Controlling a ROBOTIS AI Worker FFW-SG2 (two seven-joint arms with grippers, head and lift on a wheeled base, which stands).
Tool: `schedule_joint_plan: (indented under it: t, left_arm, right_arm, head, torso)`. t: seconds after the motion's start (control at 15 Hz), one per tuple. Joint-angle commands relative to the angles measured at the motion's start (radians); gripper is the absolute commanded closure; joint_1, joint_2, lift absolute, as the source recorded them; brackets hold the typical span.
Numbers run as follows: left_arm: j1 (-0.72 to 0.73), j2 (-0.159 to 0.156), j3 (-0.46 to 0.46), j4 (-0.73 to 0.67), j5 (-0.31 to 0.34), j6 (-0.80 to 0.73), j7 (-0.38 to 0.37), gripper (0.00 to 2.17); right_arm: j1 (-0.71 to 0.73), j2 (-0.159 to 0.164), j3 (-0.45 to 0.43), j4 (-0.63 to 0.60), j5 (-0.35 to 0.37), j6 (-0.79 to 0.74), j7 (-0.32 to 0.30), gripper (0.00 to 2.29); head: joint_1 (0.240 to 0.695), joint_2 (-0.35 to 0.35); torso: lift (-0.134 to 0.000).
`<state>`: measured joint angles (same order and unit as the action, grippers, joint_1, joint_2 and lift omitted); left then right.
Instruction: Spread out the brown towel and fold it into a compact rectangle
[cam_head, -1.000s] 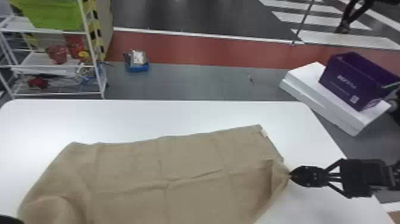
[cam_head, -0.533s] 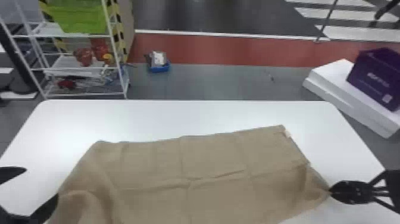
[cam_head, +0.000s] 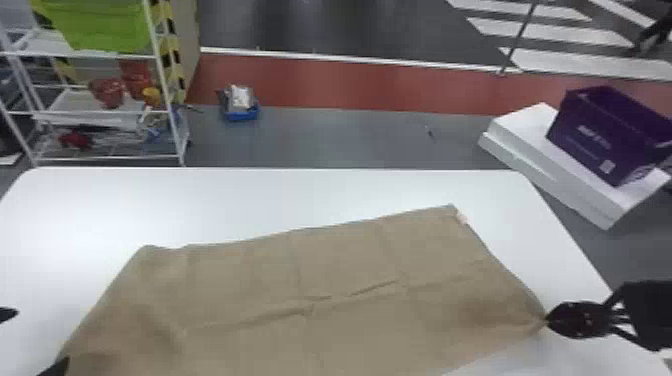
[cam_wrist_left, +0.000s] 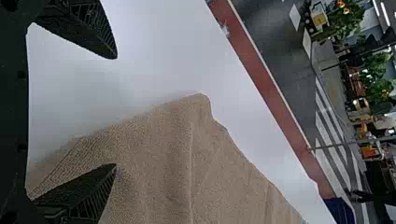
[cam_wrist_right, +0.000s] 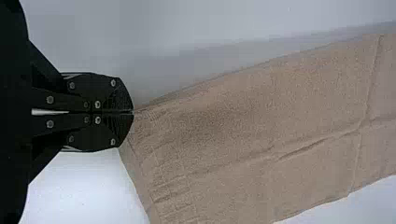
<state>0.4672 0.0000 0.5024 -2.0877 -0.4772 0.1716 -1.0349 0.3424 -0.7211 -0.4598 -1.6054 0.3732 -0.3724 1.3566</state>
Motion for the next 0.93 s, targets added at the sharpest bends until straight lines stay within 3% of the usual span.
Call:
schedule_joint_plan:
  t: [0.0,0.07,0.13,0.2,0.4,0.47,0.53,0.6,0.73,0.8,0.87]
  left_arm:
    - [0.004,-0.003,0.001,-0.002,0.000,0.000,0.010,0.06]
    - [0.004,-0.003,-0.001,-0.002,0.003,0.003,0.022,0.06]
    - [0.004,-0.003,-0.001,-0.003,0.011,0.006,0.047,0.06]
    - [0.001,-0.003,-0.005,-0.005,0.026,0.009,0.058,0.06]
    - [-0.016,-0.003,-0.018,0.000,0.123,0.033,0.098,0.09]
    - [-0.038,-0.003,-0.024,0.009,0.175,0.128,0.098,0.14]
    - [-0.065,-0.003,-0.025,0.028,0.213,0.227,0.093,0.18]
    - [-0.096,-0.003,-0.044,0.047,0.229,0.309,0.084,0.21]
    - [-0.162,-0.003,-0.084,0.074,0.246,0.576,0.061,0.21]
    - [-0.183,-0.003,-0.091,0.075,0.264,0.696,0.064,0.21]
    - [-0.186,-0.003,-0.099,0.077,0.276,0.699,0.088,0.21]
  right_arm:
    - [0.009,-0.001,-0.031,-0.011,-0.014,0.001,0.010,1.20]
    - [0.029,0.000,-0.053,-0.030,-0.036,0.001,0.010,0.83]
    - [0.049,0.011,-0.083,-0.047,-0.073,-0.009,0.010,0.21]
    - [0.055,0.014,-0.108,-0.053,-0.129,-0.006,0.010,0.07]
    - [0.058,0.028,-0.207,-0.030,-0.364,0.007,0.010,0.07]
    - [0.056,0.042,-0.221,-0.025,-0.416,0.007,0.010,0.08]
    - [0.058,0.065,-0.234,-0.021,-0.439,0.010,0.010,0.09]
    - [0.058,0.088,-0.230,-0.018,-0.436,0.004,-0.071,0.10]
    - [0.047,0.098,-0.223,0.004,-0.435,0.010,-0.171,0.11]
    - [0.046,0.098,-0.217,0.009,-0.435,0.013,-0.191,0.12]
    - [0.046,0.103,-0.215,0.009,-0.433,0.010,-0.191,0.12]
  head:
    - [0.695,-0.184]
    - [0.695,-0.195]
    - [0.695,-0.195]
    - [0.695,-0.193]
    - [0.695,-0.182]
    - [0.695,-0.187]
    - [0.695,-0.192]
    - [0.695,-0.198]
    - [0.695,-0.213]
    - [0.695,-0.229]
    - [0.695,-0.246]
  torso:
    - [-0.124]
    - [-0.124]
    - [-0.124]
    - [-0.124]
    - [-0.124]
    - [-0.124]
    - [-0.124]
    - [-0.124]
    - [-0.124]
    - [-0.124]
    - [-0.124]
